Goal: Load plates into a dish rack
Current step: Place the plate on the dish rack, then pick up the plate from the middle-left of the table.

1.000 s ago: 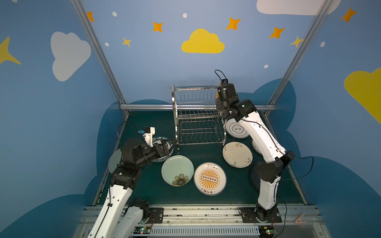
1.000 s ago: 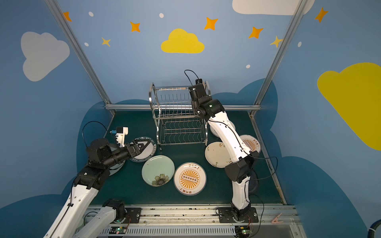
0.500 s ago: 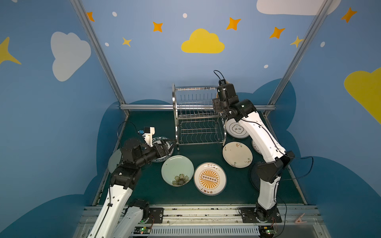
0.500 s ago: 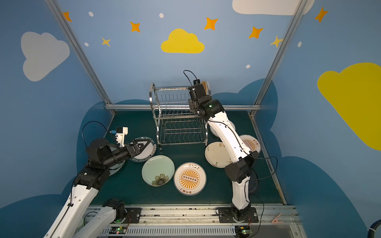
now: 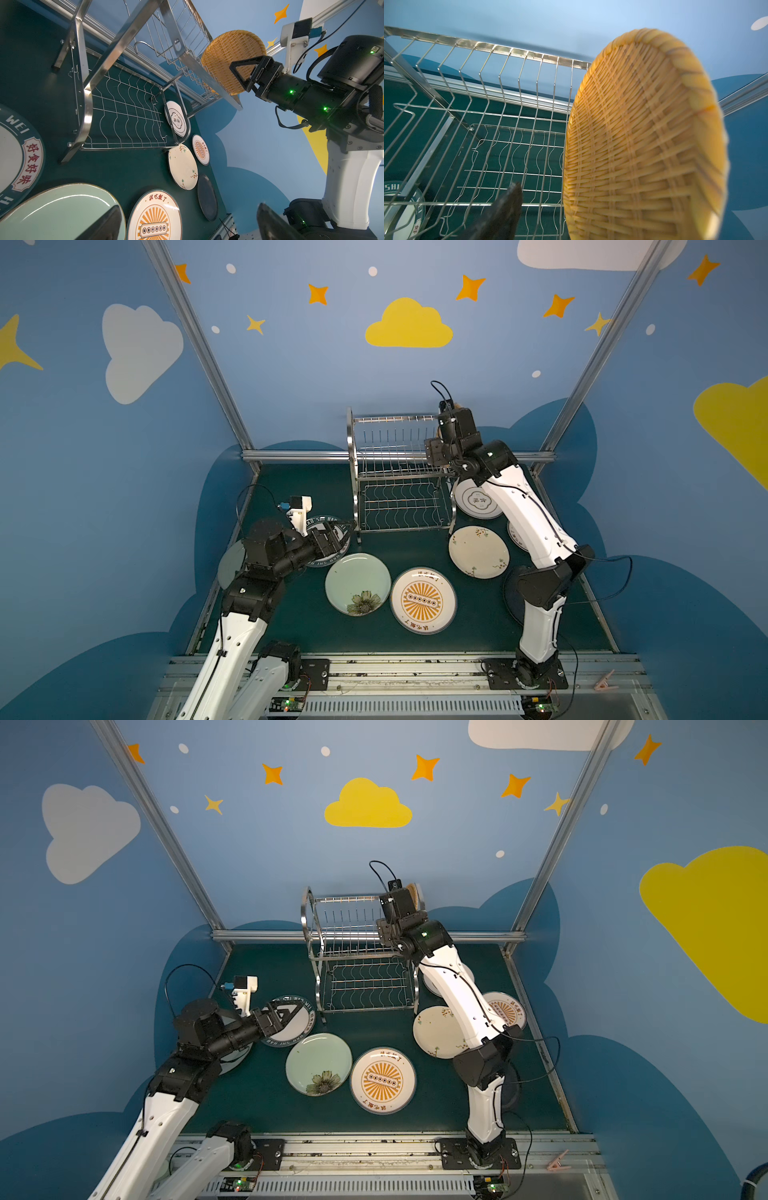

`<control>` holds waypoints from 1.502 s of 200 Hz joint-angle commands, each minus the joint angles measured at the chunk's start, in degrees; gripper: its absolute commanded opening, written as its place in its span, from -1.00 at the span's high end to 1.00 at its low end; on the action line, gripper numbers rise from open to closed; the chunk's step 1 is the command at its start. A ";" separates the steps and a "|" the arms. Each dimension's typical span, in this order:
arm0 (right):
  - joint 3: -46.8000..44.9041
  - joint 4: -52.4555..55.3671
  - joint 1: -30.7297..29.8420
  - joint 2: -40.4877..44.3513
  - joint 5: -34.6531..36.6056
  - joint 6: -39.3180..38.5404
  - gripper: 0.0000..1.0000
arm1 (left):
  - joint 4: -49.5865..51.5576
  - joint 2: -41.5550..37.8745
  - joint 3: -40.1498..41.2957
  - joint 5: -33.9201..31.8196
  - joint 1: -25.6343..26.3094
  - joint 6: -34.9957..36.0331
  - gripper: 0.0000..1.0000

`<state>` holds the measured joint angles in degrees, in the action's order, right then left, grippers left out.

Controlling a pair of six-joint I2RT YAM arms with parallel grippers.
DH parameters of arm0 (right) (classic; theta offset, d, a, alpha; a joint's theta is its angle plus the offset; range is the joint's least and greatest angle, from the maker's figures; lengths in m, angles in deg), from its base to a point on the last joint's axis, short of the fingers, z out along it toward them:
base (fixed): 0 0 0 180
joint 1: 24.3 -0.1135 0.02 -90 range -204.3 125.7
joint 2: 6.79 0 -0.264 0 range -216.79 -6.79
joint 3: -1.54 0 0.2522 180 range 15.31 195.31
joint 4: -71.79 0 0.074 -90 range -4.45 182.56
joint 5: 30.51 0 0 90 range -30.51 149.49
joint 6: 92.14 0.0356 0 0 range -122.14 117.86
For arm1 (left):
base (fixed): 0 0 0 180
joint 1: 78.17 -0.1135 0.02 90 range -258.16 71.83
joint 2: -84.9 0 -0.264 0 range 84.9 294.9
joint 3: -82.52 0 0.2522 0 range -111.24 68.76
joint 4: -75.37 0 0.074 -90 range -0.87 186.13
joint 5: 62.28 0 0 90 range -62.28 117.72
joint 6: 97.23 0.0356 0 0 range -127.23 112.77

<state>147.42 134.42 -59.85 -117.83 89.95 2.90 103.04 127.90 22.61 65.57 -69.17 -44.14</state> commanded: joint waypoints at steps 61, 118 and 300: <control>2.09 -4.13 -1.06 3.88 5.05 -3.47 -0.74 | -1.08 -0.75 0.29 -0.11 -0.47 0.06 -1.00; 1.76 -4.39 -2.10 7.03 4.52 -4.31 -0.77 | -1.00 -0.73 0.36 -0.64 -0.64 0.08 -1.00; -58.07 -20.97 -8.66 50.10 -11.75 5.45 -0.87 | 25.75 -9.54 10.66 -28.83 -7.95 -21.08 -1.00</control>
<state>93.37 117.26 -67.98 -71.82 81.62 5.63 124.63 120.45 30.85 41.59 -73.28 -57.12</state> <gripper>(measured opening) 0.933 0.999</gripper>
